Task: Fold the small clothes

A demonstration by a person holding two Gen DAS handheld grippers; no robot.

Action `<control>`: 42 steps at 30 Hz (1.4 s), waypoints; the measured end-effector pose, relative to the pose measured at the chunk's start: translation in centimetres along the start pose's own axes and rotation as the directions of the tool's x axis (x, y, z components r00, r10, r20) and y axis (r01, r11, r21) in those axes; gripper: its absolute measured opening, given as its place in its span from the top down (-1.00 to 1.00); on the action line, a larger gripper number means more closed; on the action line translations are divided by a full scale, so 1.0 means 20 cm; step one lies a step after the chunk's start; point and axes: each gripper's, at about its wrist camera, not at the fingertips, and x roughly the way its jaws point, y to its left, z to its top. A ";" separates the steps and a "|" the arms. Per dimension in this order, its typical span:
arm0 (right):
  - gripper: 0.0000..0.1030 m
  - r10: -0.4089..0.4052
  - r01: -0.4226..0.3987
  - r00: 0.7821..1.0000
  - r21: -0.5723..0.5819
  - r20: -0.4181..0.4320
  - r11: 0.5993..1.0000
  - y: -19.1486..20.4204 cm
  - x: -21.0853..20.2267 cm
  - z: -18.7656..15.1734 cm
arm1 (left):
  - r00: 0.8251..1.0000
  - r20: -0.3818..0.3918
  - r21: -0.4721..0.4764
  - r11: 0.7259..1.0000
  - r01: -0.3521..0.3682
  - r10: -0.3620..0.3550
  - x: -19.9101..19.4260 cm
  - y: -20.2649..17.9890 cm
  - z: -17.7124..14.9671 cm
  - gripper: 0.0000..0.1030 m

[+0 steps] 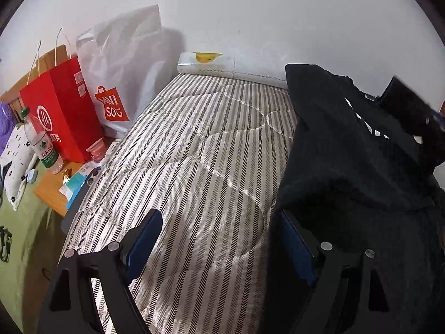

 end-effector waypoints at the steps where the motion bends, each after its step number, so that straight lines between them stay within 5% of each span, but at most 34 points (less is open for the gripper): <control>1: 0.34 0.014 -0.014 1.000 0.002 -0.003 1.000 0.01 0.02 -0.01 | 1.000 0.007 0.003 1.000 -0.002 0.002 0.00 0.00 0.00 -0.62; 4: 0.02 0.051 -0.051 0.999 0.050 0.005 0.997 -0.03 -0.02 -0.06 | 1.000 0.031 0.009 1.000 -0.004 0.004 -0.01 -0.01 0.00 -0.62; 10: -0.08 0.111 -0.122 0.991 0.161 0.076 0.979 -0.26 -0.21 -0.23 | 0.993 0.114 0.056 0.998 0.032 -0.038 -0.11 -0.10 0.00 -0.62; 18: -0.09 -0.063 0.053 0.997 0.235 0.034 0.970 -0.69 -0.33 -0.42 | 0.985 0.096 0.166 0.978 0.124 -0.142 -0.19 -0.45 0.14 -0.62; 24: -0.09 -0.145 0.159 0.987 0.357 -0.065 0.920 -1.01 -0.29 -0.64 | 0.980 0.052 0.156 0.971 0.182 -0.192 -0.13 -0.65 0.19 -0.62; 31: -0.09 -0.229 0.321 0.930 0.328 -0.289 0.888 -1.20 -0.15 -0.82 | 0.985 0.018 0.083 0.982 0.168 -0.170 0.01 -0.75 0.28 -0.59; 38: -0.09 -0.218 0.363 0.892 0.341 -0.396 0.867 -1.28 -0.04 -0.93 | 0.982 -0.104 0.113 0.979 0.170 -0.158 0.24 -0.84 0.22 -0.59; 42: -0.10 -0.241 0.382 0.879 0.307 -0.411 0.872 -1.27 -0.01 -0.94 | 0.988 -0.068 0.167 0.974 0.151 -0.141 0.24 -0.88 0.16 -0.56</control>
